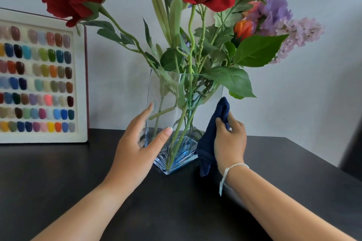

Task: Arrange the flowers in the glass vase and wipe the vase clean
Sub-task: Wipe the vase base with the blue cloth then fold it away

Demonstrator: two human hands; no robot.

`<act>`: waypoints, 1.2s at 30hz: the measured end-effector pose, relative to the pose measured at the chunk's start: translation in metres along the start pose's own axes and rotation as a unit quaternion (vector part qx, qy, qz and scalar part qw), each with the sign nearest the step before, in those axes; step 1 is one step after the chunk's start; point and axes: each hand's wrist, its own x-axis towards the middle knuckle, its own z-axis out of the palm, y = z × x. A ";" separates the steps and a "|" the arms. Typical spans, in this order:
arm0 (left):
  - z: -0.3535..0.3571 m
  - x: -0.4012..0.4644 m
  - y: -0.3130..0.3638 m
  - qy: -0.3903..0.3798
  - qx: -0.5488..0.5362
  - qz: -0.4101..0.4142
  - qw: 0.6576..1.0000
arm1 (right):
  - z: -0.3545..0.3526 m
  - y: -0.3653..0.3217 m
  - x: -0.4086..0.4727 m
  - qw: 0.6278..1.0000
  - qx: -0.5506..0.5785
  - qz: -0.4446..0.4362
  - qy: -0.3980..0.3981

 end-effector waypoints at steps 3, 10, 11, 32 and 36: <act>-0.001 0.000 0.000 -0.004 0.000 -0.003 1.000 | 0.000 -0.002 0.003 1.000 0.002 -0.001 0.000; -0.002 0.001 -0.003 0.000 -0.012 -0.001 1.000 | 0.005 -0.016 0.003 1.000 0.016 -0.026 0.002; -0.001 0.001 -0.003 0.001 -0.012 0.000 1.000 | 0.006 -0.017 0.003 0.999 0.012 -0.033 0.003; 0.000 0.002 -0.003 0.020 -0.007 0.004 1.000 | 0.017 -0.020 -0.044 0.978 -0.017 -0.200 -0.051; 0.000 0.001 -0.002 0.018 -0.015 0.000 1.000 | 0.022 -0.019 -0.060 0.965 -0.026 -0.249 -0.072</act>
